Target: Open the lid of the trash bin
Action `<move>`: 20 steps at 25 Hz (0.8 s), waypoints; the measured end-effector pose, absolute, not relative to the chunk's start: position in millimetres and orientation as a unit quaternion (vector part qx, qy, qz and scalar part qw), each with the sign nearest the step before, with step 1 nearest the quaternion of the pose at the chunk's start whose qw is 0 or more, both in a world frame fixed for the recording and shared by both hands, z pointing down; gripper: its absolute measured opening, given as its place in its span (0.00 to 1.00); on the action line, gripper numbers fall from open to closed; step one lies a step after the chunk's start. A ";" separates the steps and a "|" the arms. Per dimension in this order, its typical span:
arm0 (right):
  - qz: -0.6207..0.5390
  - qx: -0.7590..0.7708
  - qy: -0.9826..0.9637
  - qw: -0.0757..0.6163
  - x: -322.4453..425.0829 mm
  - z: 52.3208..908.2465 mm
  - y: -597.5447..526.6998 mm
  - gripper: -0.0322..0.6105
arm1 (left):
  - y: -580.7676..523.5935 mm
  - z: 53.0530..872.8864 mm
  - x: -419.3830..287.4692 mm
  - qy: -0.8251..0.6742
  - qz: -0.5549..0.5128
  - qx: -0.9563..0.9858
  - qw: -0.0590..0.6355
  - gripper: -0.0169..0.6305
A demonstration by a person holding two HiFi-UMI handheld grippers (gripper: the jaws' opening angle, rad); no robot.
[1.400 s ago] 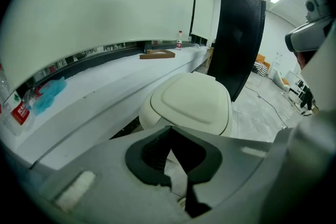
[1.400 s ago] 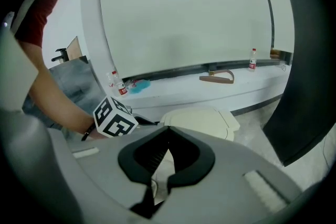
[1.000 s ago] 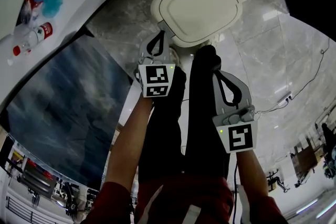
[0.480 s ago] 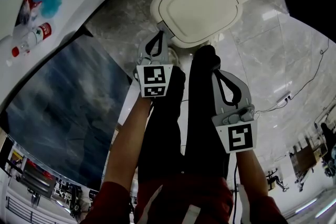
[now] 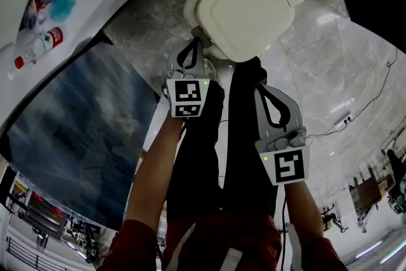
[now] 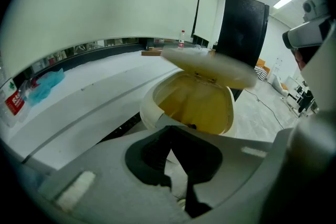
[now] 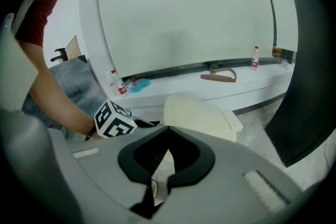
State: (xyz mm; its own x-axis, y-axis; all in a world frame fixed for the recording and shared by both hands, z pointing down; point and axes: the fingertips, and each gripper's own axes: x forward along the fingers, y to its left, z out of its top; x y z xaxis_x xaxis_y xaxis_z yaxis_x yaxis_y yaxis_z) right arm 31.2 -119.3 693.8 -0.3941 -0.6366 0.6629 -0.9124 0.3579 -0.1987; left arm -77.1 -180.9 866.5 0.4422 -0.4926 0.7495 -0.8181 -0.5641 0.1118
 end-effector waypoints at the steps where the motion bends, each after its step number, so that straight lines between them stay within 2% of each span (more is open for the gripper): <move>1: 0.280 0.492 -0.786 0.246 31.3 693.6 -119.4 0.05 | -180.2 867.2 -76.7 -0.400 0.345 0.816 0.234 0.04; 20: 0.262 0.495 -0.790 0.250 36.0 678.2 -123.3 0.05 | -180.7 863.0 -74.7 -0.402 0.349 0.810 0.245 0.04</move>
